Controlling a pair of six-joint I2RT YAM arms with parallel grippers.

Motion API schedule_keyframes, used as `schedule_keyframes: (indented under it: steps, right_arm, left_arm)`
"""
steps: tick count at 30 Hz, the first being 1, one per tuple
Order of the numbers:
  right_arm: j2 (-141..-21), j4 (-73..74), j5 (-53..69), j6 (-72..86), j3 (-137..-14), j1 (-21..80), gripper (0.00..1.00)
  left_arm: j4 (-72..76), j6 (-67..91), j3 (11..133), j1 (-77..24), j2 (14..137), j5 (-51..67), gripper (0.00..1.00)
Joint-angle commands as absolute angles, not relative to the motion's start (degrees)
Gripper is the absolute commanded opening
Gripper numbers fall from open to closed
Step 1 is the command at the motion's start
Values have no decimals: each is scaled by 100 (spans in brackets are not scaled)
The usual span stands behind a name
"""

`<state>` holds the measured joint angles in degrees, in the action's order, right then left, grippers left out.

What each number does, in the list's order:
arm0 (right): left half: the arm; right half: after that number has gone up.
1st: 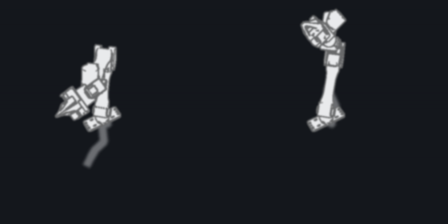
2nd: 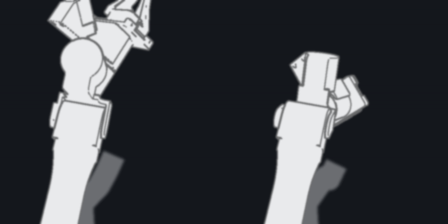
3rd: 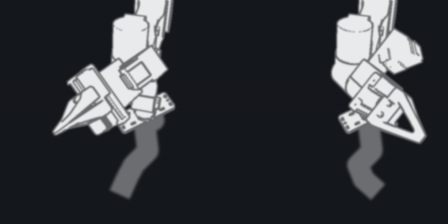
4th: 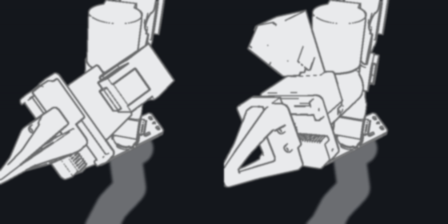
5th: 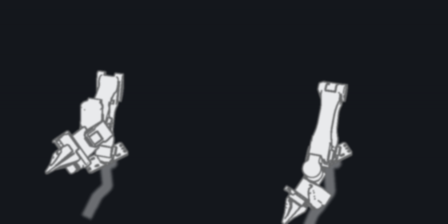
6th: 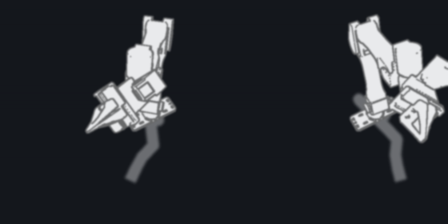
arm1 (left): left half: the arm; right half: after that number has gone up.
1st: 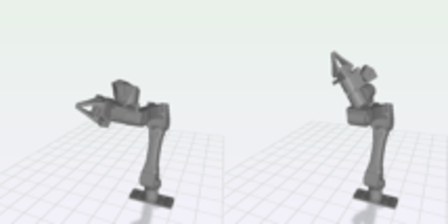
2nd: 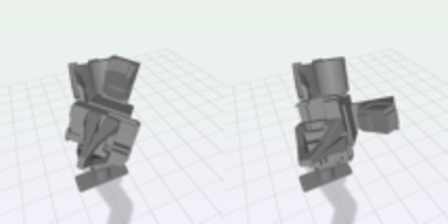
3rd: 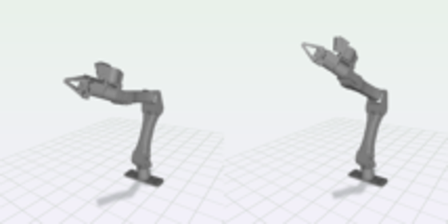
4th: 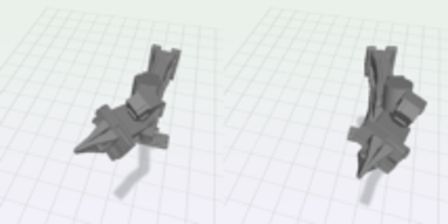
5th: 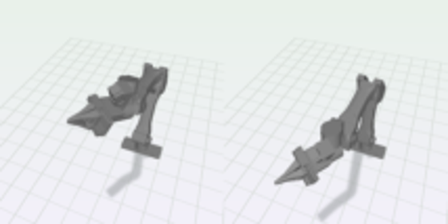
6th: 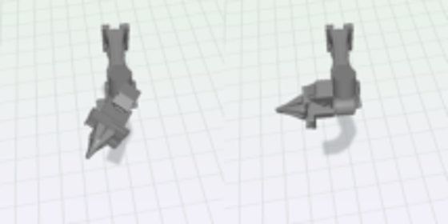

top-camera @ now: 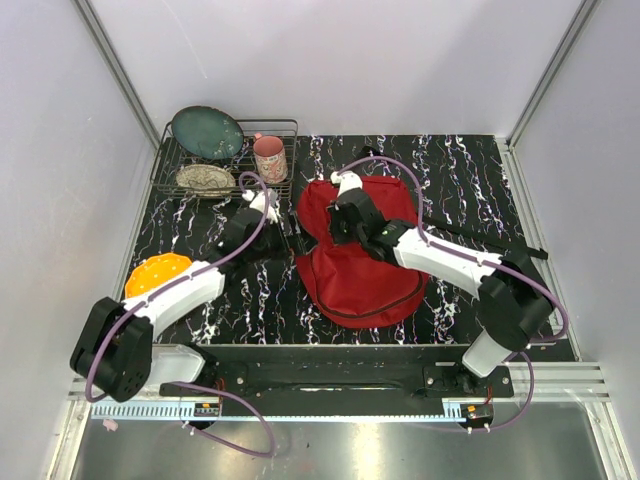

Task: Pack the student bag
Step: Zip the student bag at the center of the board.

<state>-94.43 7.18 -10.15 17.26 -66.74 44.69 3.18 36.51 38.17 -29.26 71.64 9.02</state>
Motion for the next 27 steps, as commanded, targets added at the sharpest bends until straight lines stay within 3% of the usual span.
schedule_keyframes:
  steps: [1, 10, 17, 19, 22, 27]
  right_arm:
    - [-8930, 71, -1503, 2320, -6364, 4491, 1]
    - [-8798, 53, -1599, 2794, -6249, 4500, 4]
    - [-8666, -255, -1565, 3172, -6021, 4500, 4]
    - [-8640, -264, -1564, 3208, -5994, 4500, 4]
    - [-8605, -264, -1591, 3278, -5924, 4500, 4]
    - [-8587, -299, -1573, 3357, -5889, 4500, 4]
  left_arm:
    - [1168, 3998, 4253, -2830, 7470, 1458, 99]
    - [2108, 4630, 4316, -2804, 8393, 2117, 99]
    - [3890, 5668, 3850, -2698, 9060, 2364, 99]
    - [4147, 5922, 3736, -2681, 9158, 2347, 90]
    - [4675, 6151, 3639, -2654, 9377, 2426, 65]
    - [5132, 6328, 3560, -2654, 9659, 2496, 51]
